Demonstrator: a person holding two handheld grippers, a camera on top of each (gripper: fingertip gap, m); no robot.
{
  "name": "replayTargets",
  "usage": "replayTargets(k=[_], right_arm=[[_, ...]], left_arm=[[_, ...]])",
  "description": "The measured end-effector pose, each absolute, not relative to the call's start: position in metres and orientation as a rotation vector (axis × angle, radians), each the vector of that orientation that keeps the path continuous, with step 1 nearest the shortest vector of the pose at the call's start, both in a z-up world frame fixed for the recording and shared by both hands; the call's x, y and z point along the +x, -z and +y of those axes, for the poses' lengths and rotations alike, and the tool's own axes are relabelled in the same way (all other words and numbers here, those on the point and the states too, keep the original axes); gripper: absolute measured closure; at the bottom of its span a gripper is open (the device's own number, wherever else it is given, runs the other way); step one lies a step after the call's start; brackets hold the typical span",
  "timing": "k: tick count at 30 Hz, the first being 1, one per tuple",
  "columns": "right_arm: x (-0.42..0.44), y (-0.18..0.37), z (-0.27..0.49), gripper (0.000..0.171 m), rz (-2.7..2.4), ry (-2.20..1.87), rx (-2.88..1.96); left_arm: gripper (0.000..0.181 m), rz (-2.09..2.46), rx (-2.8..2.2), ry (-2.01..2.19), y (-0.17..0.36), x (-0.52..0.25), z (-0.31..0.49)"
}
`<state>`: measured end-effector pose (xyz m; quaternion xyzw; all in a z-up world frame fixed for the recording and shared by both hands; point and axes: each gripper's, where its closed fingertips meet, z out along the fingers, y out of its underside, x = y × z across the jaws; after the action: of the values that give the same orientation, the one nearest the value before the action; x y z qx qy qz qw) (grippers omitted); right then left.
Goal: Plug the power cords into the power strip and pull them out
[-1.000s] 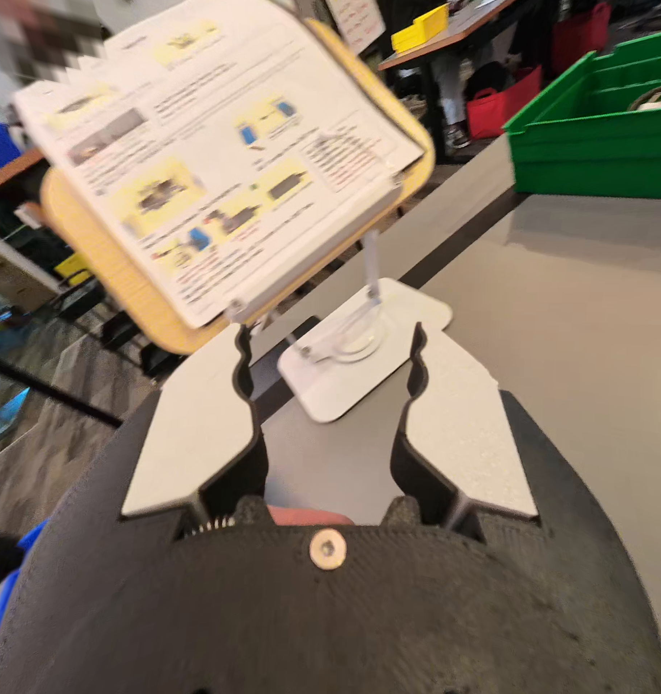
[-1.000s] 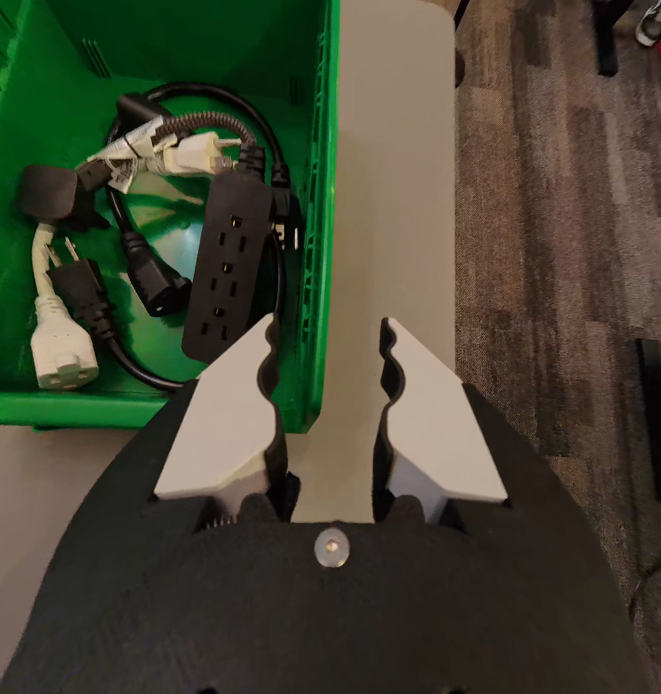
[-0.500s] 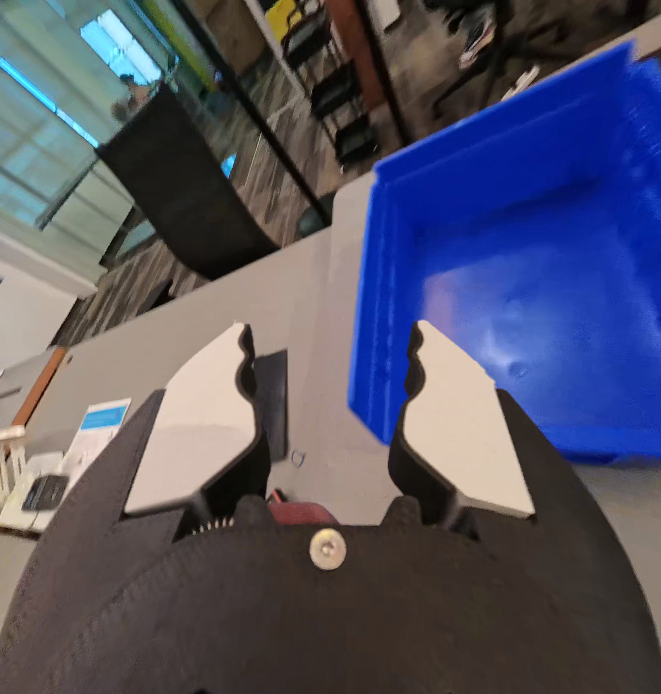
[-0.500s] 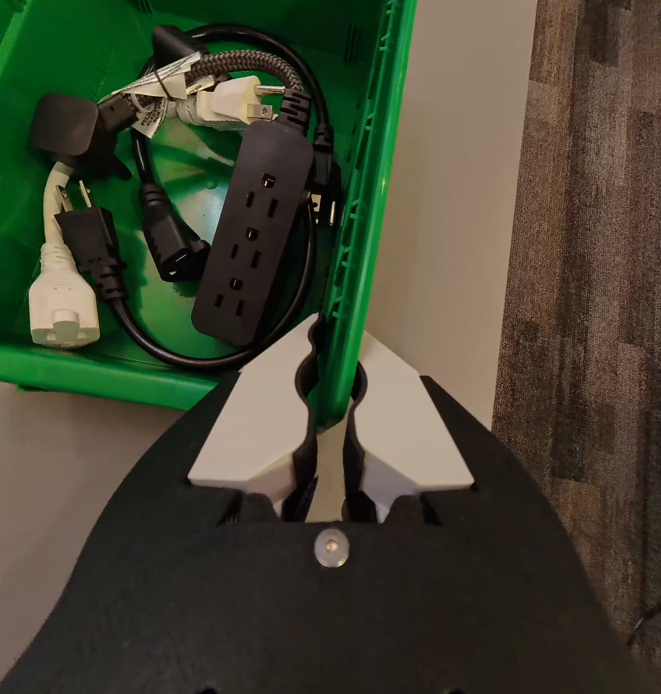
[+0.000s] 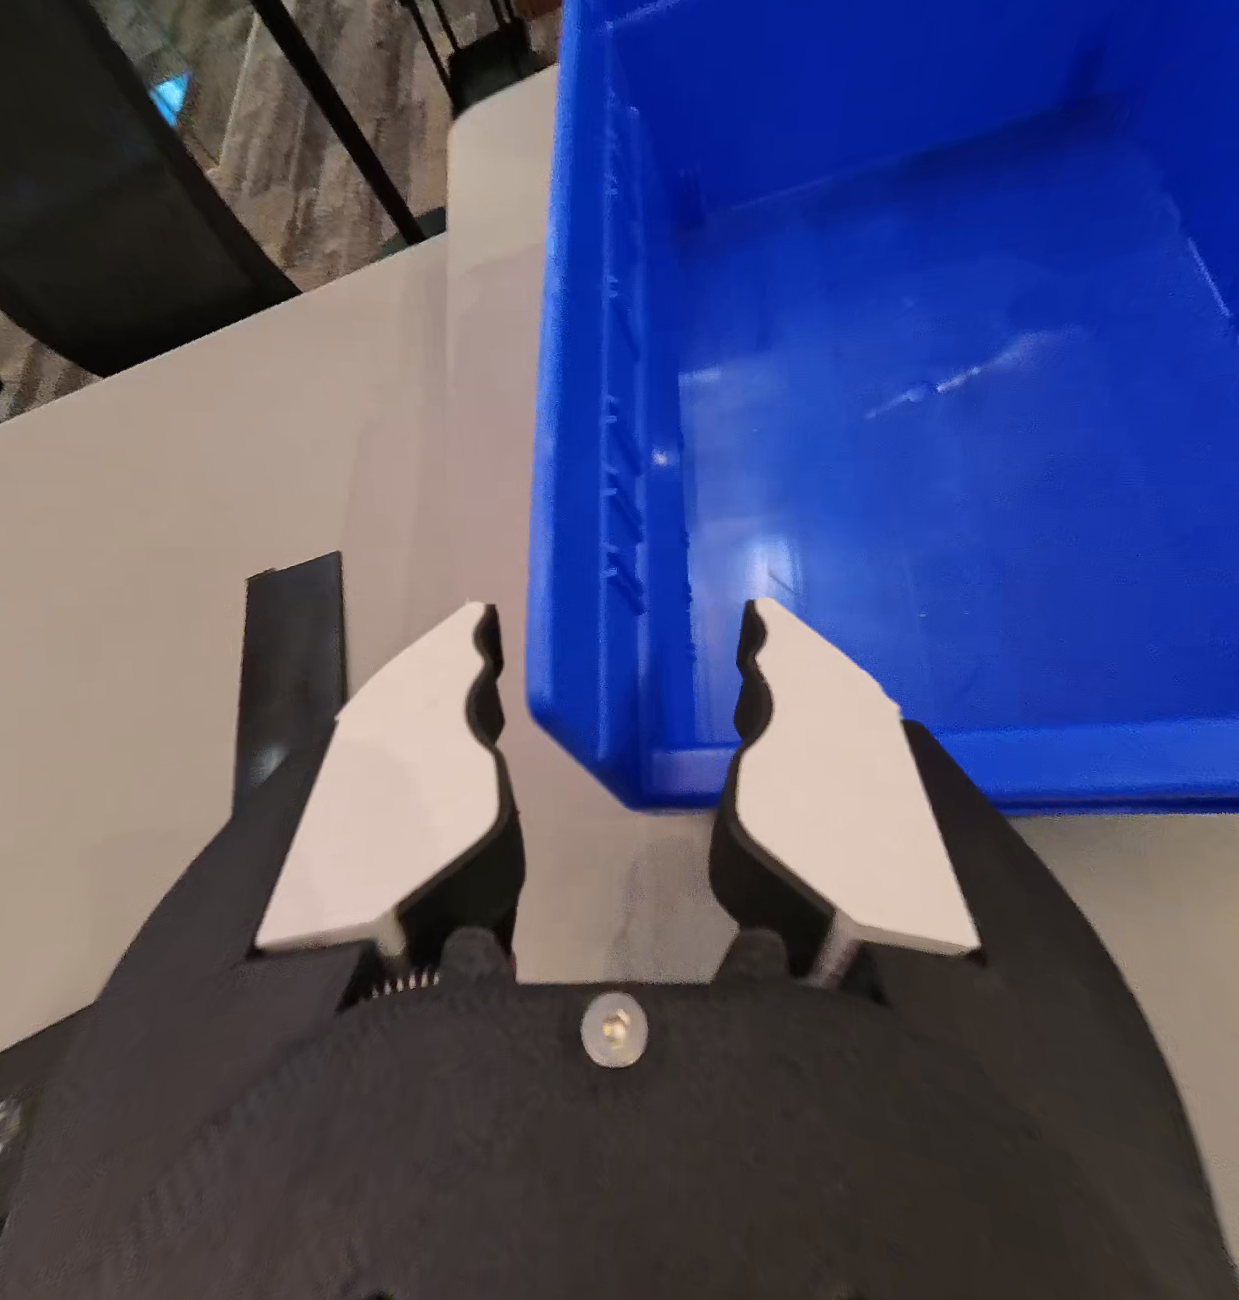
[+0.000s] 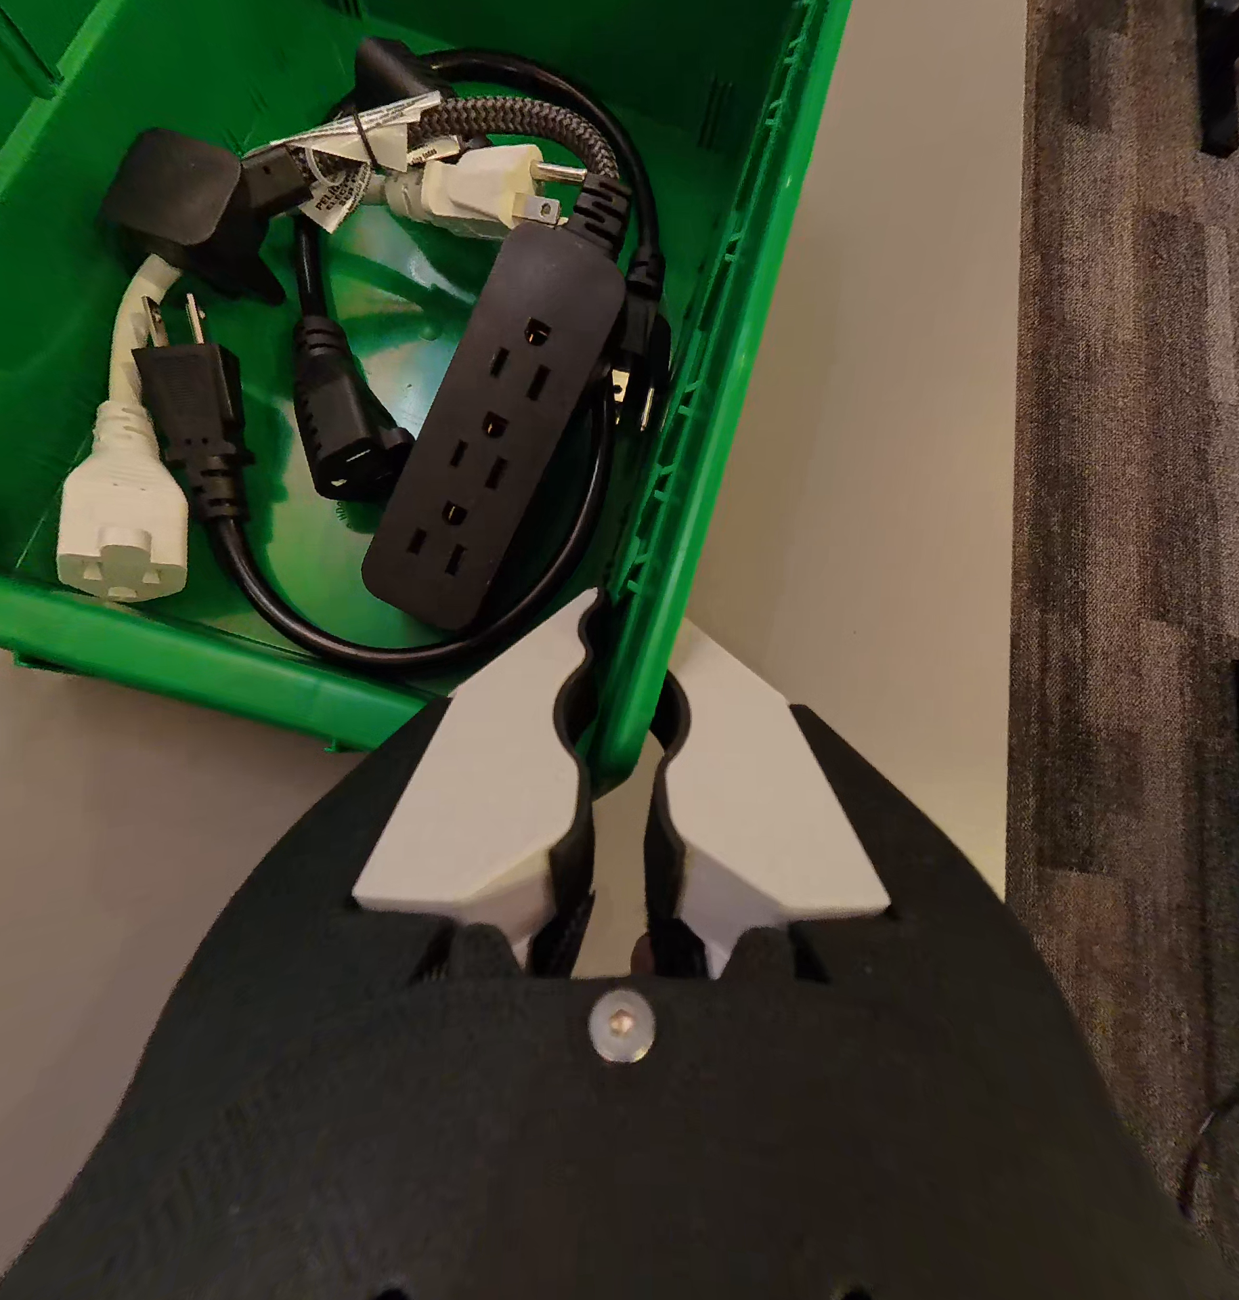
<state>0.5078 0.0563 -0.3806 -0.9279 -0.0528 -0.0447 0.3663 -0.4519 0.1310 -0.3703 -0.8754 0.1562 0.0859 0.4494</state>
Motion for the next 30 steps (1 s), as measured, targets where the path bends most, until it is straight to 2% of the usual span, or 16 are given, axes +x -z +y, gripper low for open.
replayTargets(k=[4,6,9,15,30], right_arm=[[0.499,0.381,0.049,0.167,-0.135,0.122,-2.391],[0.493,0.381,0.045,0.167,-0.127,0.111,-2.386],[0.483,0.381,0.039,0.166,-0.129,0.109,-2.380],[0.454,0.381,0.025,0.162,-0.167,0.101,-2.378],[0.382,0.381,0.006,0.168,-0.256,0.029,-2.336]], left_arm=[[0.139,0.392,-2.130,-0.166,0.371,-0.445,0.140],[0.166,0.399,-2.100,-0.196,0.370,-0.447,0.143],[0.176,0.344,-2.079,-0.030,0.370,-0.437,0.145],[0.178,0.287,-2.043,0.067,0.368,-0.434,0.143],[0.178,0.225,-1.871,0.185,0.344,-0.428,0.133]])
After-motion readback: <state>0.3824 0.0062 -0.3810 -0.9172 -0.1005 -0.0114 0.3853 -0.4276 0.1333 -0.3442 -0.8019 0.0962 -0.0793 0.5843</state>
